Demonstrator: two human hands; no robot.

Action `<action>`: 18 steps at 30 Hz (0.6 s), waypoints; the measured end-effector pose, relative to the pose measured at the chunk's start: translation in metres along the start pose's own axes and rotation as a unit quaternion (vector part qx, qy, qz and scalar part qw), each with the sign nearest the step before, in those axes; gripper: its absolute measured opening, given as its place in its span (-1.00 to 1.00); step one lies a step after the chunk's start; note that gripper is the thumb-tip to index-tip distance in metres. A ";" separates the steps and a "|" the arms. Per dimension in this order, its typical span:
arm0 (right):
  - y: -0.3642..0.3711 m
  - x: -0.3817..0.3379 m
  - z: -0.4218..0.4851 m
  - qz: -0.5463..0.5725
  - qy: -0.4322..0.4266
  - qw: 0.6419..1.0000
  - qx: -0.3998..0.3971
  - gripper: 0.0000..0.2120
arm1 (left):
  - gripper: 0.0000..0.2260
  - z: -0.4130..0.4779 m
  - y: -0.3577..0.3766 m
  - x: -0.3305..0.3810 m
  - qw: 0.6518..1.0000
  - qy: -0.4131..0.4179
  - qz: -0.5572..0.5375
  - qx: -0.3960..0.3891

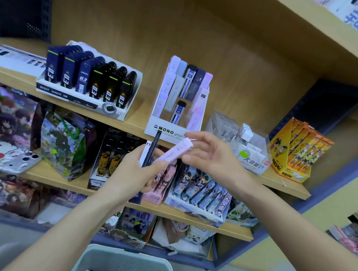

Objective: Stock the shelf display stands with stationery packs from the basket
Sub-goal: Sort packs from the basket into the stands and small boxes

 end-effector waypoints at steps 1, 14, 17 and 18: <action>0.003 0.001 0.000 0.013 0.010 1.000 0.007 -0.74 | -0.94 0.000 -0.001 0.000 1.000 0.007 0.008 0.005; -0.075 -0.040 0.047 -0.238 -0.136 0.917 0.291 -0.88 | -0.83 0.008 -0.014 -0.005 0.998 -0.023 -0.038 0.043; -0.081 -0.041 0.070 -0.296 -0.161 0.895 0.292 -0.86 | -0.77 0.009 -0.013 -0.009 0.998 -0.034 -0.033 0.047; -0.081 -0.040 0.078 -0.305 -0.165 0.894 0.285 -0.85 | -0.77 0.009 -0.013 -0.010 0.998 -0.036 -0.032 0.049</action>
Point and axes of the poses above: each hand's wrist, its own z-axis towards the middle knuckle, its own y-axis out of the palm, x = y × z, the point moved 7 cm from there along z, towards the middle knuckle, and after that the axes turned 8 degrees about -y, right-handed, at the moved point
